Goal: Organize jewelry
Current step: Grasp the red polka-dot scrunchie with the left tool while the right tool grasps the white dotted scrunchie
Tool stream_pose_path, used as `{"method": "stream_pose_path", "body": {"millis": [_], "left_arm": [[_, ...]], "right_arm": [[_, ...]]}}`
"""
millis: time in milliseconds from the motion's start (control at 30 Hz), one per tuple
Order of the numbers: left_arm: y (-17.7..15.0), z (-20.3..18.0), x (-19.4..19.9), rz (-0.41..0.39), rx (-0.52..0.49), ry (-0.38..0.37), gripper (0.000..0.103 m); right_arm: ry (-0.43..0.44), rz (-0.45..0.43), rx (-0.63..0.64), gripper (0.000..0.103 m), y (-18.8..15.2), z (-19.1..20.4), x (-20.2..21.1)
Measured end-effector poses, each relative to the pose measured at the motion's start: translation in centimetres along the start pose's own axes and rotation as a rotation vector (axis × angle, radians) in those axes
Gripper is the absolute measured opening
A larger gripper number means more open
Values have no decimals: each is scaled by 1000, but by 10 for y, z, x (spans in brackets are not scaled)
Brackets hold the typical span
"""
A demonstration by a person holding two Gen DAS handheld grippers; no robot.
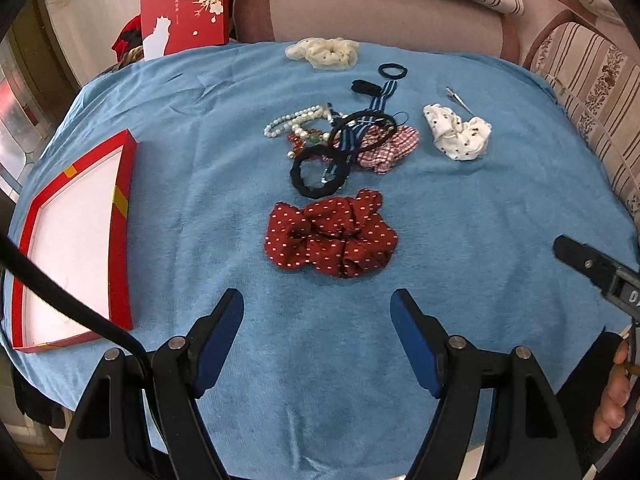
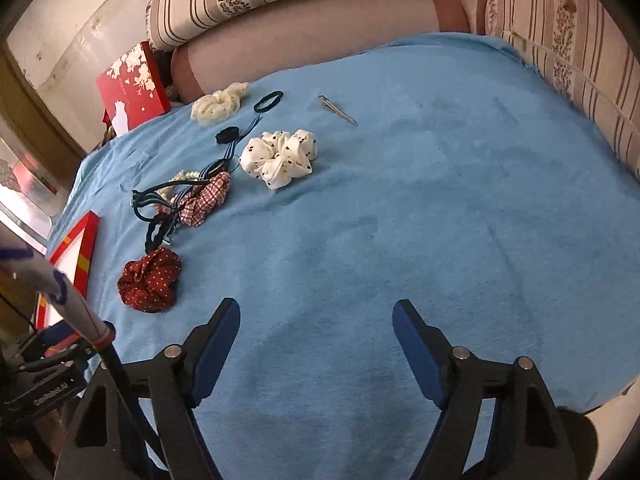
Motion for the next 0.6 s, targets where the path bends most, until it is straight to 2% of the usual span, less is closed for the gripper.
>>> {"method": "stream_pose_path", "body": {"millis": [133, 300, 433, 500, 600], "left_arm": [[6, 20, -2, -27, 33, -21, 75], [8, 50, -3, -52, 79, -53, 75], [6, 50, -8, -35, 87, -149, 72], [9, 43, -11, -35, 66, -168, 72], [18, 27, -22, -41, 33, -176, 72]], "right_arm": [[-25, -102, 11, 85, 12, 5, 7], [-8, -18, 35, 86, 12, 13, -18], [53, 41, 36, 79, 8, 20, -36], [71, 43, 51, 79, 12, 24, -43], [35, 8, 94, 79, 28, 25, -48]]}}
Point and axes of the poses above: each gripper's, at about its wrist camera, not at the fingertips, and x roughly against the way its jaws point, z to its left, y to its top, the point moved 7 cm from there along -x, roughly the way its jaws point, and after that the axes turned 9 degrees about x, right-handed, at the moved point
